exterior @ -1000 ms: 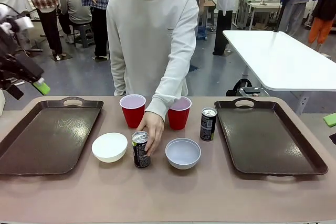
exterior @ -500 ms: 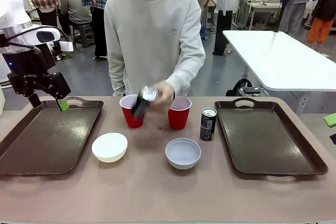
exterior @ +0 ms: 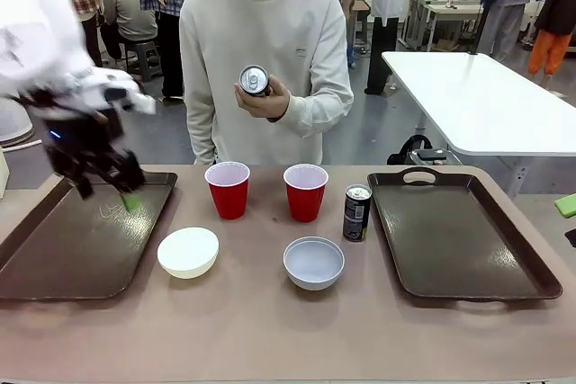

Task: Prepare tableware on both trays.
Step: Pick up a Picnic Bowl from the table and place it on a Handle tray.

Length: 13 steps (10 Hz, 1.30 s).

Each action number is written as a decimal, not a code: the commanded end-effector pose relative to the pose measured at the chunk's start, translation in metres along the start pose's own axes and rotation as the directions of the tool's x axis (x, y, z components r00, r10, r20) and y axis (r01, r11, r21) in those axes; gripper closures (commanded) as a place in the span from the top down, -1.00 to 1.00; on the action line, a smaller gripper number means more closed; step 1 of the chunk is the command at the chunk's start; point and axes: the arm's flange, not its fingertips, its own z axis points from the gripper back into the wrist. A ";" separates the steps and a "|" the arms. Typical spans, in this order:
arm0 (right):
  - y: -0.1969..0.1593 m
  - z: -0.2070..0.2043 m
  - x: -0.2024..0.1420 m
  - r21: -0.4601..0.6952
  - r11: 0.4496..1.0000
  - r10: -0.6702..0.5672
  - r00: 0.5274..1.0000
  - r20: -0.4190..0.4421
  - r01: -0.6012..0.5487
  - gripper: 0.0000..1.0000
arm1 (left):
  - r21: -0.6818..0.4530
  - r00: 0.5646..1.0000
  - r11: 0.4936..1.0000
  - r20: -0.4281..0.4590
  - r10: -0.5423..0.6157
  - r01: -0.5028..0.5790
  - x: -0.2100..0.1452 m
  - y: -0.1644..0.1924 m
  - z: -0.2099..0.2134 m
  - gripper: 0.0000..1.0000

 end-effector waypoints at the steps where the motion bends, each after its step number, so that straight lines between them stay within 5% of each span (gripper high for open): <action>1: -0.002 0.000 0.002 0.031 0.999 0.021 1.000 0.008 -0.021 1.00 | 0.132 0.999 0.990 0.023 0.036 -0.039 0.030 -0.037 -0.067 1.00; 8: -0.002 0.000 0.002 0.031 0.999 0.021 1.000 0.008 -0.021 1.00 | 0.078 0.983 0.993 0.171 0.070 -0.084 0.041 -0.043 -0.095 1.00; 11: -0.002 0.000 0.002 0.031 0.999 0.021 1.000 0.008 -0.021 1.00 | 0.030 0.987 0.996 0.145 0.074 -0.079 0.049 -0.042 -0.104 1.00; 13: -0.002 0.000 0.002 0.031 0.999 0.021 1.000 0.008 -0.021 1.00 | -0.003 0.991 0.996 0.099 0.086 -0.086 0.053 -0.038 -0.113 0.74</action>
